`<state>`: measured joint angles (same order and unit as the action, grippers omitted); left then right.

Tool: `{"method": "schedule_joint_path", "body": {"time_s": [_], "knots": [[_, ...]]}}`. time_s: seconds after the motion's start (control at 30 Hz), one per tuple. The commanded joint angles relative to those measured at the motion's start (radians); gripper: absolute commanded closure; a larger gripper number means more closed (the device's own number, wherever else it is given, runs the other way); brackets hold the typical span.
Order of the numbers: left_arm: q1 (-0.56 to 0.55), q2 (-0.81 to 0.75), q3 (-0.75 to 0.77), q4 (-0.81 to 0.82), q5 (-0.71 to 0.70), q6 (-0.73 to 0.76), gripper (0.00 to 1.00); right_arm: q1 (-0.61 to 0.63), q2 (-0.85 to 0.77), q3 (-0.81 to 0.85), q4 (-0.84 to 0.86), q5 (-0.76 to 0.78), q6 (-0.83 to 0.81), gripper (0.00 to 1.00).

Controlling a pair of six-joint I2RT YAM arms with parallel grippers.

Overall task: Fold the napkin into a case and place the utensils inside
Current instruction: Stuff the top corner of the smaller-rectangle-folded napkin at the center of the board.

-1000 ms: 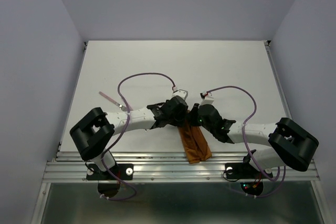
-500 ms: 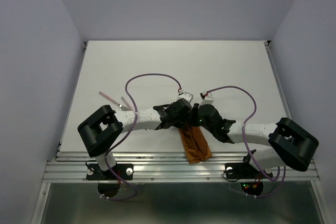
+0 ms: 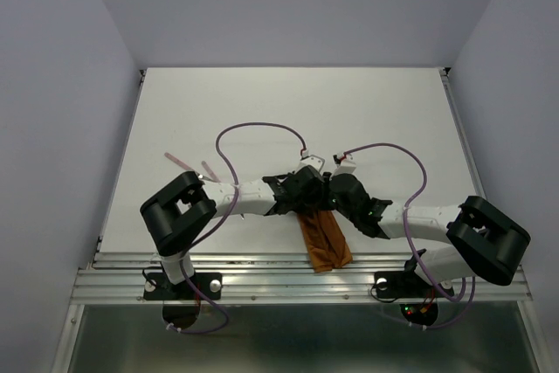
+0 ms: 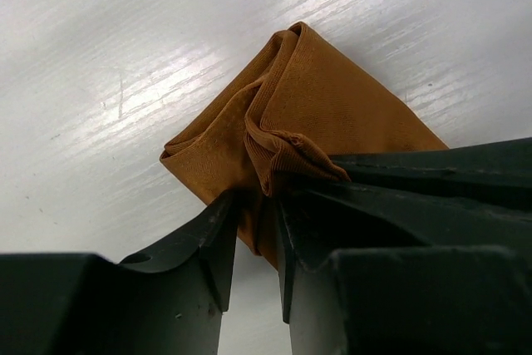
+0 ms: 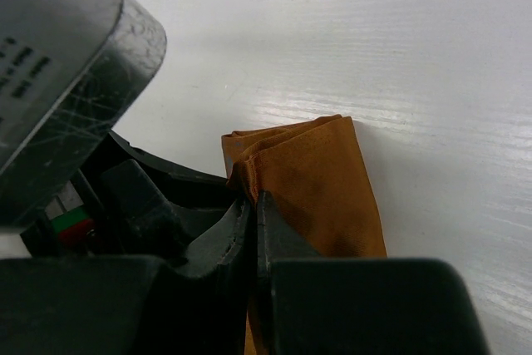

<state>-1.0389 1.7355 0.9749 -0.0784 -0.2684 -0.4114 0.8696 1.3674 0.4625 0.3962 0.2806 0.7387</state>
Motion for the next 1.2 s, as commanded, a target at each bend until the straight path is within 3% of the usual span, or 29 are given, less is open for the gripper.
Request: {"method": "schedule_joint_path", "body": {"time_s": [0.0,0.1,0.3,0.67,1.17], "knots": [[-0.006,0.016,0.042,-0.008,-0.020,0.003,0.68,-0.006,-0.019,0.010,0.029,0.012,0.016,0.99],[-0.006,0.019,0.041,-0.006,-0.025,-0.006,0.74,-0.006,-0.014,0.001,0.029,0.006,0.028,0.99],[-0.006,0.029,0.062,-0.038,-0.035,-0.013,1.00,-0.006,0.010,-0.004,0.015,-0.018,0.022,0.99],[0.025,-0.005,0.022,-0.001,0.053,-0.044,1.00,-0.006,0.048,0.013,-0.066,-0.015,0.091,0.99],[0.114,-0.083,-0.044,0.071,0.231,-0.076,1.00,-0.006,0.049,0.034,-0.063,-0.057,0.050,0.99]]}}
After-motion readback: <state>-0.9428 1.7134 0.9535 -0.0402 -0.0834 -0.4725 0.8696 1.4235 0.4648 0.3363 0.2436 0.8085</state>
